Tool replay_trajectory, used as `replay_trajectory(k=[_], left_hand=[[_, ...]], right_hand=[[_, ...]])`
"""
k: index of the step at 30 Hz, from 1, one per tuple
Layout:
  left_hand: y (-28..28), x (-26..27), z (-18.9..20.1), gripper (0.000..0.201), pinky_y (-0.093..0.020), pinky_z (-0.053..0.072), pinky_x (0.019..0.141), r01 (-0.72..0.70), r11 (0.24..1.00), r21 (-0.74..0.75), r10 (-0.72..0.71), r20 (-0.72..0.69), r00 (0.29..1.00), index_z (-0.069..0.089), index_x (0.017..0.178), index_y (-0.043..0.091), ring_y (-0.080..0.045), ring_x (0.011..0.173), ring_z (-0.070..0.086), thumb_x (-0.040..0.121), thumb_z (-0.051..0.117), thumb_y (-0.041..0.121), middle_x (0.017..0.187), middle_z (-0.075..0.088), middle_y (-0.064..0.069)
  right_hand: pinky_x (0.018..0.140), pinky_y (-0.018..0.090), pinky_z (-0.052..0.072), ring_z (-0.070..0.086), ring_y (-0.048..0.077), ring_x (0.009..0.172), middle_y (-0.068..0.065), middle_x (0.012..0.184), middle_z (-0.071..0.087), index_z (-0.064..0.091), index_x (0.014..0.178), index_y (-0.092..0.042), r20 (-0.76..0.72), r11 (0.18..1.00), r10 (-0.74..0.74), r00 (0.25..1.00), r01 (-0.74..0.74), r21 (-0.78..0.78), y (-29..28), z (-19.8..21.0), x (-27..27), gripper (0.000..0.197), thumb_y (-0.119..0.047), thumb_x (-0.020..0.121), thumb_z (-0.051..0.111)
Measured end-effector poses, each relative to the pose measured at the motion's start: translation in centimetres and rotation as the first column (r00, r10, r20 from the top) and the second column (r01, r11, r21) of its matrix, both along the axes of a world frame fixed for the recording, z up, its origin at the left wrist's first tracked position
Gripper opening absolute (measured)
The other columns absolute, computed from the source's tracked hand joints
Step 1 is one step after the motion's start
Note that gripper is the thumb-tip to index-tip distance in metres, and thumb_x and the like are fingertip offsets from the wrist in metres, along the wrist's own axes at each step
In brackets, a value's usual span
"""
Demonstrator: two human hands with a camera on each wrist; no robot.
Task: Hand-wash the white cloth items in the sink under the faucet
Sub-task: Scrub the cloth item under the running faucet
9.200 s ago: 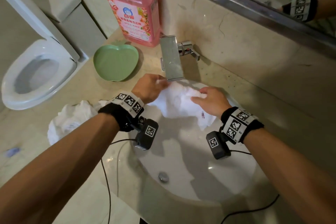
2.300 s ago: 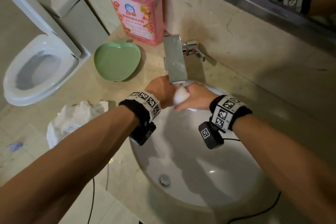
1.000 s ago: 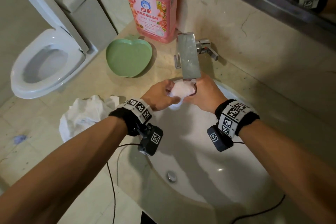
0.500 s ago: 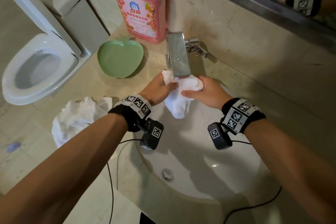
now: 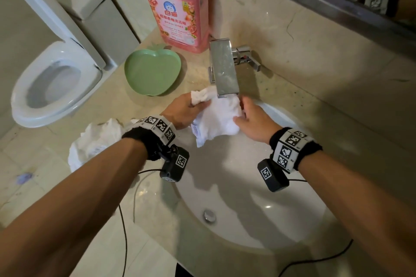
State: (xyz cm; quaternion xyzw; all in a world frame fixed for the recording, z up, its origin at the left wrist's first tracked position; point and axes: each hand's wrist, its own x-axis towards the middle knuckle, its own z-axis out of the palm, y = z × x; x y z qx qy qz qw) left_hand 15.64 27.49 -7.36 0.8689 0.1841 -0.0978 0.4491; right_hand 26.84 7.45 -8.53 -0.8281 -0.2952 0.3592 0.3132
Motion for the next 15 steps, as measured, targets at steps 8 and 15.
replay_trajectory(k=[8, 15], left_hand=[[0.9, -2.6, 1.3, 0.058, -0.043, 0.058, 0.082, -0.041, 0.903, -0.427, -0.003, -0.102, 0.995, 0.052, 0.133, 0.027, -0.023, 0.096, 0.065, 0.090, 0.057, -0.012, 0.106, 0.067, -0.005], [0.2, -1.6, 1.2, 0.041, -0.041, 0.051, 0.097, -0.087, 0.899, -0.429, -0.039, -0.277, 0.960, 0.063, 0.113, 0.028, -0.025, 0.107, 0.062, 0.075, 0.073, 0.038, 0.114, 0.067, -0.006]], right_hand=[[0.100, 0.022, 0.046, 0.063, 0.023, 0.114, 0.008, 0.124, 0.069, 0.069, 0.123, -0.009, 0.079, 0.995, -0.026, 0.997, 0.018, 0.094, 1.4, 0.1, 0.5, 0.044, 0.012, 0.089, 0.050], [0.093, 0.024, 0.051, 0.066, 0.017, 0.104, 0.001, 0.101, 0.074, 0.075, 0.082, -0.029, 0.098, 0.978, 0.015, 0.995, -0.035, 0.205, 0.9, 1.9, 1.1, 0.061, 0.021, 0.079, 0.040]])
